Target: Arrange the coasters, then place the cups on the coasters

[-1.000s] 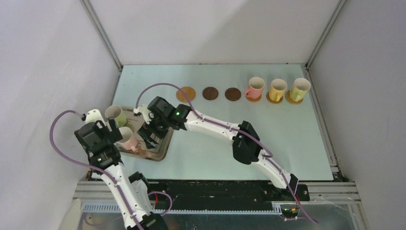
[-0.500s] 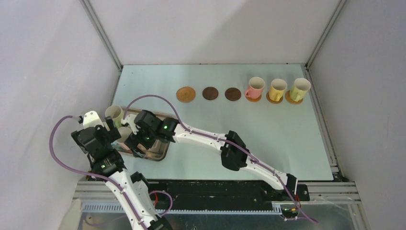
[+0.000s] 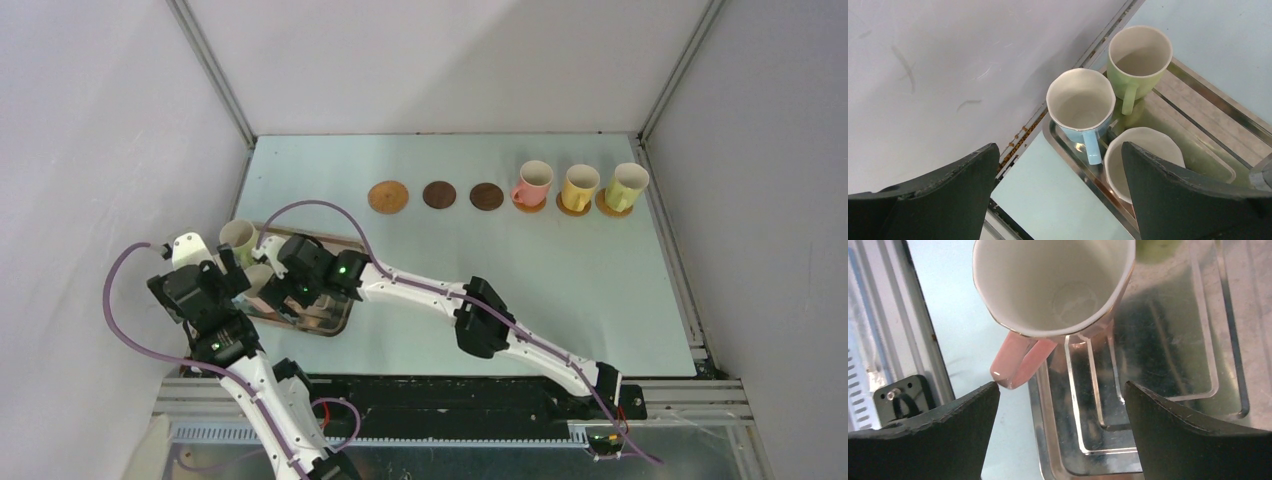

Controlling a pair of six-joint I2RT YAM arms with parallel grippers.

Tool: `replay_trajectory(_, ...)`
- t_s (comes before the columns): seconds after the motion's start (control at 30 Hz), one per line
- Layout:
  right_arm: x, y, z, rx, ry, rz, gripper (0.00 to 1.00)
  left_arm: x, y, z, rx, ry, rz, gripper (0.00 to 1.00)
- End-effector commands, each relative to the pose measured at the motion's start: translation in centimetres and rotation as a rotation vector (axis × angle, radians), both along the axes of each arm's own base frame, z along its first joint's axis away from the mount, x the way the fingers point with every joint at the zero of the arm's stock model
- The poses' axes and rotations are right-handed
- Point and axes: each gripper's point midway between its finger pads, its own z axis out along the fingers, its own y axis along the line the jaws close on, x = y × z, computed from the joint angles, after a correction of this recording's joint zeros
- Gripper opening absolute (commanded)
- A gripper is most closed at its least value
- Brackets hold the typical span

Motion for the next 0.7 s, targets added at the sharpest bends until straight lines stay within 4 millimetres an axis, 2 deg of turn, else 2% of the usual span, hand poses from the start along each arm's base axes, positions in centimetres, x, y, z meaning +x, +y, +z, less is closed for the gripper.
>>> replay_trajectory(0.0,1.4,2.2,2.7,0.101,-0.127,-0.032,0.99,0.0,0.7,0.7,0.019,-0.035,0.032,1.00)
replay_trajectory(0.03,1.6,2.3,3.2,0.113,-0.142,-0.036,0.98,0.1,0.7,0.6,0.018,-0.033,0.034,1.00)
replay_trajectory(0.27,1.7,2.7,3.2,0.122,-0.151,-0.038,0.91,-0.2,1.0,0.8,0.028,-0.038,0.052,1.00)
replay_trajectory(0.4,2.3,2.5,3.0,0.108,-0.186,-0.063,0.78,-0.2,1.0,0.9,0.031,-0.043,0.053,1.00)
replay_trajectory(0.47,2.7,2.3,3.1,0.097,-0.206,-0.081,0.67,-0.2,1.0,0.9,0.031,-0.043,0.054,1.00)
replay_trajectory(0.53,2.8,2.1,3.1,0.085,-0.233,-0.079,0.49,-0.3,1.0,0.9,0.032,-0.044,0.055,1.00)
replay_trajectory(0.57,2.8,2.1,3.5,0.087,-0.242,-0.079,0.32,-0.3,1.0,0.9,0.032,-0.043,0.057,1.00)
replay_trajectory(0.6,3.0,1.9,3.4,0.078,-0.254,-0.083,0.21,-0.3,1.0,0.9,0.033,-0.043,0.059,1.00)
replay_trajectory(0.63,3.0,1.8,3.6,0.075,-0.259,-0.083,0.05,-0.3,1.0,0.9,0.033,-0.043,0.061,1.00)
replay_trajectory(0.67,3.0,1.7,3.8,0.073,-0.270,-0.077,0.01,-0.3,1.0,0.9,0.034,-0.043,0.061,1.00)
